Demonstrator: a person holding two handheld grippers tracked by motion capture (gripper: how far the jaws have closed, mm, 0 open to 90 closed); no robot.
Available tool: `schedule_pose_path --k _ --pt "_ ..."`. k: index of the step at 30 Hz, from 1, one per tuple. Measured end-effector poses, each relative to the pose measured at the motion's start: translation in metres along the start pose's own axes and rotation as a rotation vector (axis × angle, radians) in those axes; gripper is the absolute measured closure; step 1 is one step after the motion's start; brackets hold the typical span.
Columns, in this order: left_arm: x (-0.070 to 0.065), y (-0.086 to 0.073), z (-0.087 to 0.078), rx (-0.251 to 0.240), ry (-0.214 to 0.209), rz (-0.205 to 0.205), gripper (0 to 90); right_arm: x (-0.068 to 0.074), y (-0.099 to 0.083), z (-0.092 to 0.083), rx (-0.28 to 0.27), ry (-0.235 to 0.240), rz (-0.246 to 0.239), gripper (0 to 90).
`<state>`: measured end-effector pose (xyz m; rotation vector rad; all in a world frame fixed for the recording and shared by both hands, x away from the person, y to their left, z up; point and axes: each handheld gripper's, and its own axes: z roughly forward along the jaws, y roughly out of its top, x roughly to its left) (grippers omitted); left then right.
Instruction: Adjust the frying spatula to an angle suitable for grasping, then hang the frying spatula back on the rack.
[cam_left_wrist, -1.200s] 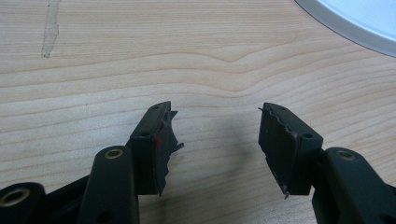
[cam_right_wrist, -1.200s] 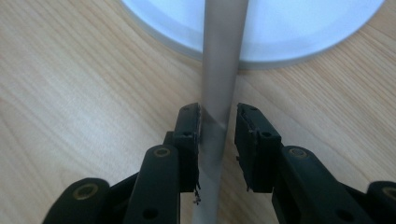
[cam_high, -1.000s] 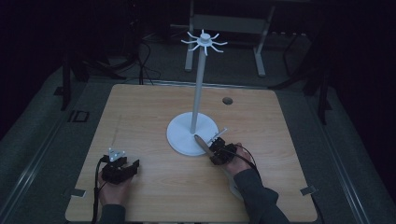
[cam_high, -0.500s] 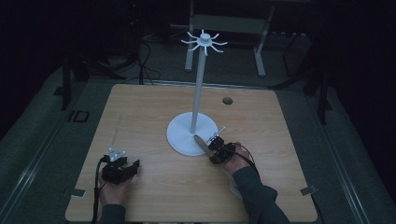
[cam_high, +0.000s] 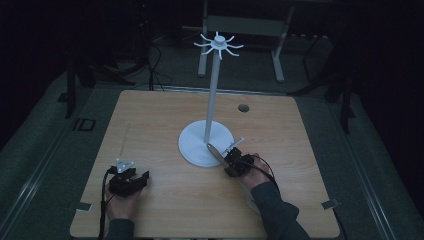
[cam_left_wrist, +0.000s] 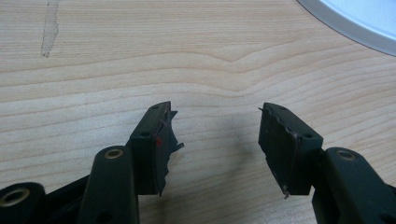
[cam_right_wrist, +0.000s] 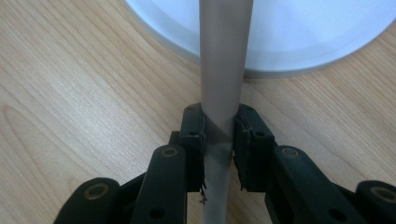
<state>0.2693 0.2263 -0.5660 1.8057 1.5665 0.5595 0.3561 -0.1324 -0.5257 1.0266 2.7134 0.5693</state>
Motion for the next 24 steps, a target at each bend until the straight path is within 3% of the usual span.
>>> schedule_pose_path --k 16,21,22,24 --pt "0.0 0.0 0.0 0.0 0.001 -0.001 45.0 0.002 -0.007 -0.008 -0.061 -0.005 0.004 74.9" --pt "0.0 0.0 0.0 0.0 0.001 -0.002 45.0 0.001 -0.008 -0.015 -0.098 -0.008 0.005 74.9" --pt "0.0 0.0 0.0 0.001 0.003 0.0 45.0 0.0 -0.01 -0.023 -0.133 -0.011 0.018 74.9" --pt "0.0 0.0 0.0 0.003 0.004 0.002 45.0 -0.001 -0.011 -0.027 -0.151 -0.014 0.023 74.9"
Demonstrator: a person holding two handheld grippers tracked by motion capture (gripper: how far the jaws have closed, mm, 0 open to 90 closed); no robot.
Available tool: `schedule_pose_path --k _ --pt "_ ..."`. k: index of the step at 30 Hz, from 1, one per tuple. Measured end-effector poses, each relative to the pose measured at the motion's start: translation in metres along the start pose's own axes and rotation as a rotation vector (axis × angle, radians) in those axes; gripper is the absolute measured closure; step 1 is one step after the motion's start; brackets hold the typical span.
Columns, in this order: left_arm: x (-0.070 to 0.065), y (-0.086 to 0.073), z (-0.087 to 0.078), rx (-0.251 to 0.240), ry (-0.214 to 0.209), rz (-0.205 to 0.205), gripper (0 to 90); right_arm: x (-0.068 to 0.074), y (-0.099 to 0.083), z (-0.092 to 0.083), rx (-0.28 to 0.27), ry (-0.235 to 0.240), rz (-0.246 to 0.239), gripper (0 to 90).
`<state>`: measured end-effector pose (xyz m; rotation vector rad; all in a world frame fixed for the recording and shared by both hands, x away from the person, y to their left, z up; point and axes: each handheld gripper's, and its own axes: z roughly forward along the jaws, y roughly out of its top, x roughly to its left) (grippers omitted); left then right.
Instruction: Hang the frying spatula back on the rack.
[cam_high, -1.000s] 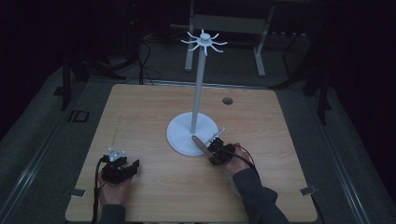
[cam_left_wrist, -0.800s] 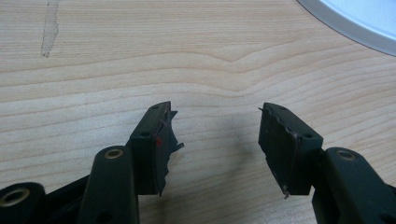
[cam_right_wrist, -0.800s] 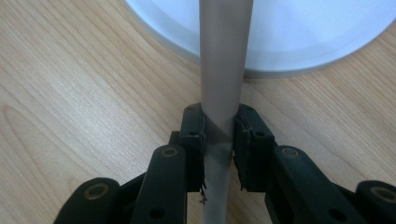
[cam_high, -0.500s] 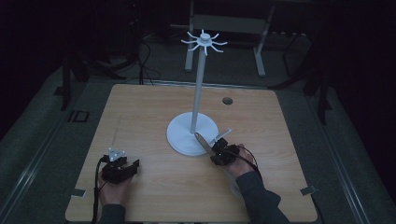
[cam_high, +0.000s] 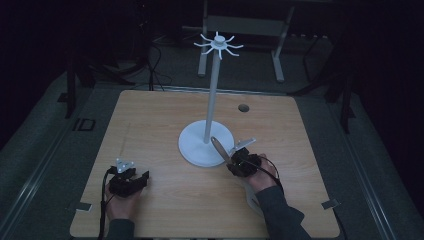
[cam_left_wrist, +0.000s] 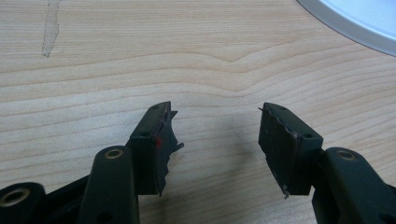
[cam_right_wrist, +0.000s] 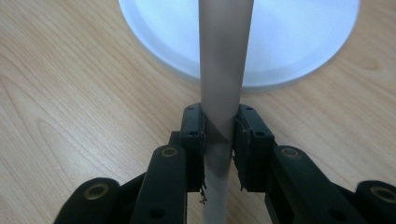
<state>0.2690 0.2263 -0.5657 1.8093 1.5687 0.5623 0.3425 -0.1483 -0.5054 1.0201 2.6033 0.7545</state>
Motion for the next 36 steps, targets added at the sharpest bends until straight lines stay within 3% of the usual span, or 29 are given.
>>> schedule_pose_path --k 11,22,36 --pt "0.0 0.0 0.0 -0.005 0.0 -0.002 45.0 -0.003 0.003 -0.016 -0.094 -0.009 0.015 74.9" --pt "0.0 0.0 0.0 -0.004 0.001 0.0 45.1 -0.007 0.008 -0.036 -0.251 -0.059 0.041 74.8" --pt "0.0 0.0 0.0 -0.004 0.002 0.001 45.0 -0.01 0.014 -0.051 -0.357 -0.067 0.044 74.8"
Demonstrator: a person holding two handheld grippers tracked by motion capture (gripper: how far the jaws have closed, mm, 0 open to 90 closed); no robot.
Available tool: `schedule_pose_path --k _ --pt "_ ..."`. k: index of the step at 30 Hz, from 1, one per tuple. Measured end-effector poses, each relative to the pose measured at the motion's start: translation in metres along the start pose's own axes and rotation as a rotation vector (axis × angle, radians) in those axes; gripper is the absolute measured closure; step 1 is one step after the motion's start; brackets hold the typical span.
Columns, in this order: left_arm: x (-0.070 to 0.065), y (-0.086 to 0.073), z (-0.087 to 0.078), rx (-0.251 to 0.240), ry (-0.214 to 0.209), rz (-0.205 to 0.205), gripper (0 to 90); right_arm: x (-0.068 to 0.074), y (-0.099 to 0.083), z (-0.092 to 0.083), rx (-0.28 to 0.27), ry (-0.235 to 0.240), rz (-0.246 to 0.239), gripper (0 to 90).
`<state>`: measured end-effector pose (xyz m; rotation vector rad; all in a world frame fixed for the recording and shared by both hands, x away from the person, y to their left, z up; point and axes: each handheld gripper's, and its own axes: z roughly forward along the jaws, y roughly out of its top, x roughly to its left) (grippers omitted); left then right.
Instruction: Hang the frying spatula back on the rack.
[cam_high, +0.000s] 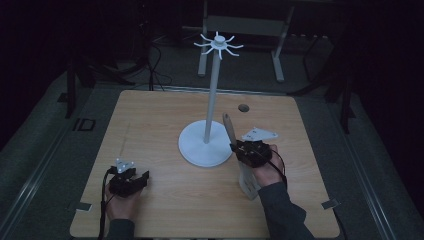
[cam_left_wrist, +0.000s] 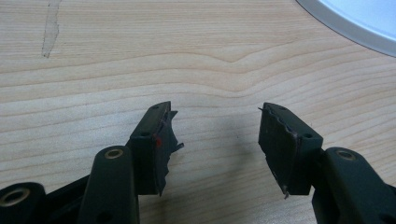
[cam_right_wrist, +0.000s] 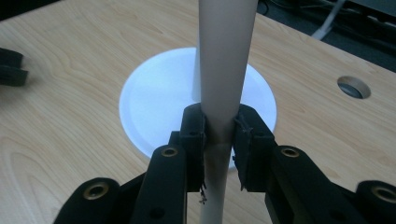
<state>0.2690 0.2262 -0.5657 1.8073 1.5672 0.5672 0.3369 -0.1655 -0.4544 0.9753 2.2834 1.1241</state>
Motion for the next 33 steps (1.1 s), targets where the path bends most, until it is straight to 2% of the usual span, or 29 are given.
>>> schedule_pose_path --k 7,12,16,20,33 --pt "0.001 0.0 -0.001 -0.005 -0.002 -0.004 45.0 0.002 0.008 -0.004 -0.06 0.01 -0.005 74.8" --pt "0.001 0.0 -0.001 -0.008 -0.003 -0.006 44.9 0.003 0.01 -0.002 -0.075 0.023 -0.007 74.9" --pt "0.001 0.0 -0.001 -0.007 -0.002 -0.008 44.9 0.002 0.011 -0.004 -0.121 0.035 0.002 74.9" --pt "0.001 0.0 -0.001 -0.006 -0.001 -0.007 44.9 0.002 0.013 -0.005 -0.133 0.041 0.004 74.9" --pt "0.002 0.0 -0.002 -0.007 -0.002 -0.01 44.9 -0.001 0.021 -0.012 -0.192 0.022 0.003 74.9"
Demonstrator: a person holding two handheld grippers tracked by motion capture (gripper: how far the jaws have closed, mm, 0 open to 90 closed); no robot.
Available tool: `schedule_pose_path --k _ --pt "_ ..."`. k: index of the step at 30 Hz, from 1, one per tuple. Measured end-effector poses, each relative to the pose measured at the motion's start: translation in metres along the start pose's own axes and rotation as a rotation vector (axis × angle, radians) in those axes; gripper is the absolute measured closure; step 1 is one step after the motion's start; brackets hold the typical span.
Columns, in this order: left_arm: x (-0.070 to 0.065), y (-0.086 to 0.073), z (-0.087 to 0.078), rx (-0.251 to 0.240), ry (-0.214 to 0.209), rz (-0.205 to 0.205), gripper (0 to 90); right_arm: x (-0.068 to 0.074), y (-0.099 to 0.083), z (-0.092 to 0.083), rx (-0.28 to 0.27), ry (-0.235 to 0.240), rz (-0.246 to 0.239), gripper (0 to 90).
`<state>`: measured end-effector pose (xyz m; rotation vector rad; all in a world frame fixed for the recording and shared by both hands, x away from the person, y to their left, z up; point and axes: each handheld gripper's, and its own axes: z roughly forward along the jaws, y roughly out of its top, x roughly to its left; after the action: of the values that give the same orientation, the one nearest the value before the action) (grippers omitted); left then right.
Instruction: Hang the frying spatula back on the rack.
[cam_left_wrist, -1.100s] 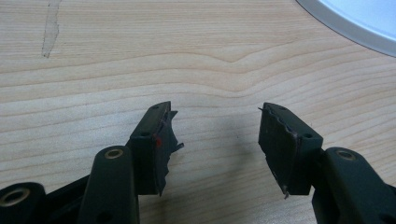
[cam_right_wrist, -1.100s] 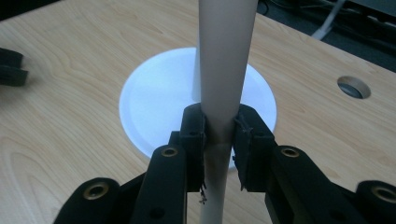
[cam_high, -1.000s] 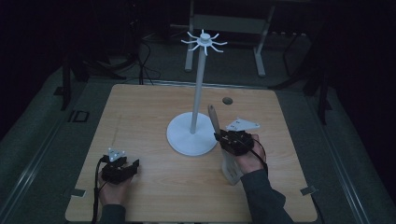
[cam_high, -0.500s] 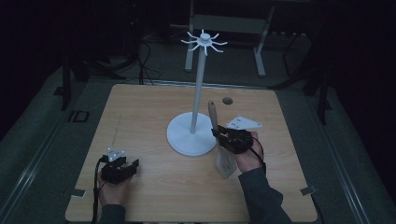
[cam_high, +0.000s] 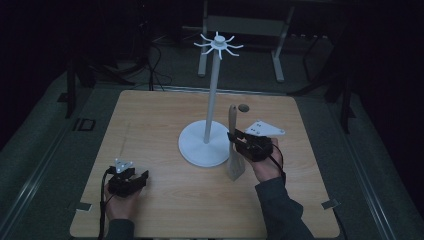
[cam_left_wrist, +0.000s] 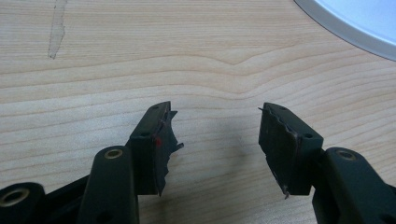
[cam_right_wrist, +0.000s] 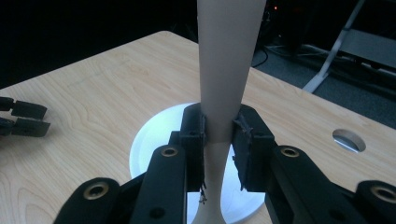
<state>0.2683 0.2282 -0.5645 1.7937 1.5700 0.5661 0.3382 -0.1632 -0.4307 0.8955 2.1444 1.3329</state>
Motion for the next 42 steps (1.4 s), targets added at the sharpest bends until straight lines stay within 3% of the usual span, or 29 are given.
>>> schedule_pose_path --k 27,42 --pt "-0.001 0.0 0.001 0.005 0.001 0.005 44.9 -0.002 0.012 -0.003 -0.043 -0.015 -0.007 74.9" --pt "0.0 0.0 0.001 0.004 0.003 0.004 44.9 -0.008 0.025 -0.008 -0.074 -0.018 0.015 74.9"
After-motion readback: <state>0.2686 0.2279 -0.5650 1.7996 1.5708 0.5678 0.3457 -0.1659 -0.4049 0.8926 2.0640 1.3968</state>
